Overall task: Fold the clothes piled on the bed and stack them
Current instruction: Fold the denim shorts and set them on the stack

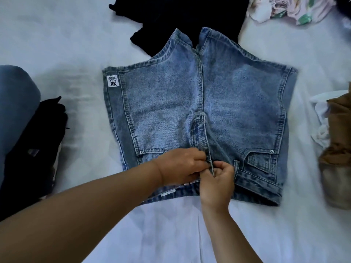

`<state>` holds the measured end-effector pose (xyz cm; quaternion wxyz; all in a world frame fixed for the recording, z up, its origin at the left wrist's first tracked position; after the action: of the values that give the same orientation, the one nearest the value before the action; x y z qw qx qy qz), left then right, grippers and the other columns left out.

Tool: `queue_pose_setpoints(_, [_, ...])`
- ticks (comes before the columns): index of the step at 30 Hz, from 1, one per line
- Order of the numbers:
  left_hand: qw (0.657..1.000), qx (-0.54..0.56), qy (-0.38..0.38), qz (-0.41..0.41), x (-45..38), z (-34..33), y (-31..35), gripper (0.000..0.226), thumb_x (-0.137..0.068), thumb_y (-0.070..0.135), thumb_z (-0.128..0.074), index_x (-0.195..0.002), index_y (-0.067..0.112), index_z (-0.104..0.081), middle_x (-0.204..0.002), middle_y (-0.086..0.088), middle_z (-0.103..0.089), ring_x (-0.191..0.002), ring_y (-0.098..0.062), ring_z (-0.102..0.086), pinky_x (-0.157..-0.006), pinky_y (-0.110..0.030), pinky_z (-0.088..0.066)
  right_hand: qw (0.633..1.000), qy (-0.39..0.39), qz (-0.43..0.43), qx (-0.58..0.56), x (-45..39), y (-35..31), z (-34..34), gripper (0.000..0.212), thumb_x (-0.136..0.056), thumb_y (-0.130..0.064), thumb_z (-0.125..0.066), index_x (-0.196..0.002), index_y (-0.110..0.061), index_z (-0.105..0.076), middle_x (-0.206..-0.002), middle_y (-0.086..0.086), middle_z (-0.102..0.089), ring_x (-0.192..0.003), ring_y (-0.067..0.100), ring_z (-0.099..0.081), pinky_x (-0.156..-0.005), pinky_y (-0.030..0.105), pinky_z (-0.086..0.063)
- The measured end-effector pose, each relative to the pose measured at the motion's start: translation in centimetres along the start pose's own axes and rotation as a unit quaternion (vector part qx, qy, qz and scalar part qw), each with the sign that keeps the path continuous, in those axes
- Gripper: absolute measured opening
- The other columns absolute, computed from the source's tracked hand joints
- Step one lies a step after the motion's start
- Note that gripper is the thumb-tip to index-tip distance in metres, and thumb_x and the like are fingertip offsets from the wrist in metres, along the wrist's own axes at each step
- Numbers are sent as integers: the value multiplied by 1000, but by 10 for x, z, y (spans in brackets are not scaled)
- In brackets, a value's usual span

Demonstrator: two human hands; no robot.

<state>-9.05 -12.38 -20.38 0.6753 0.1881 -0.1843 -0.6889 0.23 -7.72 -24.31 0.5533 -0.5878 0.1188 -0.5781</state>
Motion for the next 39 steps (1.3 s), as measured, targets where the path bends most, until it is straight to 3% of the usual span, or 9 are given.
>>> queue_pose_setpoints(6, [984,-140,-18,-112,-7,-1,5,24,-68,28,-78,-83,12,-71,-79,-1,-61,-72,-20,-56,-62,-29,-45,988,-35,-47,-141,-2,3,-4,32,-86,12,-53,-89,-20,-48,-78,0,-61,-60,3,-55,-53,10,-45])
queue_pose_setpoints(11, [957,-214,-12,-194,-12,2,15,19,-80,19,-49,-73,14,-66,-70,0,-58,-65,-19,-55,-60,-28,-43,988,-126,-8,-84,-3,8,-4,33,-88,8,-54,-101,-22,-49,-84,6,-59,-71,11,-55,-62,18,-46])
queue_pose_setpoints(16, [946,-256,-14,-199,-11,-10,15,12,-79,18,-59,-75,10,-66,-68,-2,-57,-61,-20,-53,-57,-29,-42,980,-161,90,77,-4,6,0,41,-90,3,-51,-118,-25,-41,-94,3,-65,-77,12,-61,-71,33,-49])
queue_pose_setpoints(23, [963,-241,25,-120,-4,-9,13,22,-87,22,-46,-80,15,-66,-76,-1,-59,-67,-19,-55,-61,-28,-42,923,-86,202,315,3,-12,14,31,-91,-15,-58,-121,-17,-50,-83,4,-65,-74,25,-62,-60,36,-47])
queue_pose_setpoints(26, [975,-218,-6,-39,13,-11,10,43,-89,50,-44,-101,16,-69,-98,-3,-63,-84,-21,-56,-72,-32,-43,893,-16,309,325,15,-36,45,25,-82,-6,-59,-106,-13,-63,-88,5,-65,-80,23,-57,-66,29,-45])
queue_pose_setpoints(29, [974,-212,-61,53,36,-29,9,77,-75,70,-44,-128,14,-54,-119,-6,-58,-102,-24,-50,-84,-37,-37,795,31,356,490,12,-35,72,58,-50,-14,-66,-107,-17,-63,-101,9,-61,-96,28,-45,-74,44,-45])
queue_pose_setpoints(32, [970,-152,-82,169,35,-25,15,87,-65,47,-72,-139,16,-38,-112,-4,-59,-93,-21,-53,-82,-31,-43,750,6,337,569,0,-24,87,84,-31,-1,-81,-110,-22,-60,-103,7,-60,-100,28,-45,-78,41,-33])
queue_pose_setpoints(35, [956,-112,-123,242,28,-17,21,76,-90,21,-50,-151,20,-5,-125,-8,-45,-111,-27,-42,-98,-34,-31,710,-11,378,594,-13,-38,91,57,-33,-1,-83,-84,-20,-65,-79,0,-60,-80,28,-55,-72,36,-24])
queue_pose_setpoints(39, [943,-68,-153,287,30,-8,25,58,-88,20,-49,-142,22,-26,-118,-8,-56,-107,-29,-51,-91,-35,-37,667,-85,432,601,-15,-63,93,24,-43,-16,-65,-66,-21,-63,-61,-5,-55,-61,23,-57,-66,36,-42])
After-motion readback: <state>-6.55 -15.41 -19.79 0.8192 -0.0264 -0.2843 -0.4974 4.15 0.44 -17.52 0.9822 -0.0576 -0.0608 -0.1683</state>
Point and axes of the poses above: each hand's wrist, its own x-axis away from the middle knuckle, its own z-axis out of the back of the hand, y = z × x, the point moved 7 cm from there along -x, towards the middle knuckle
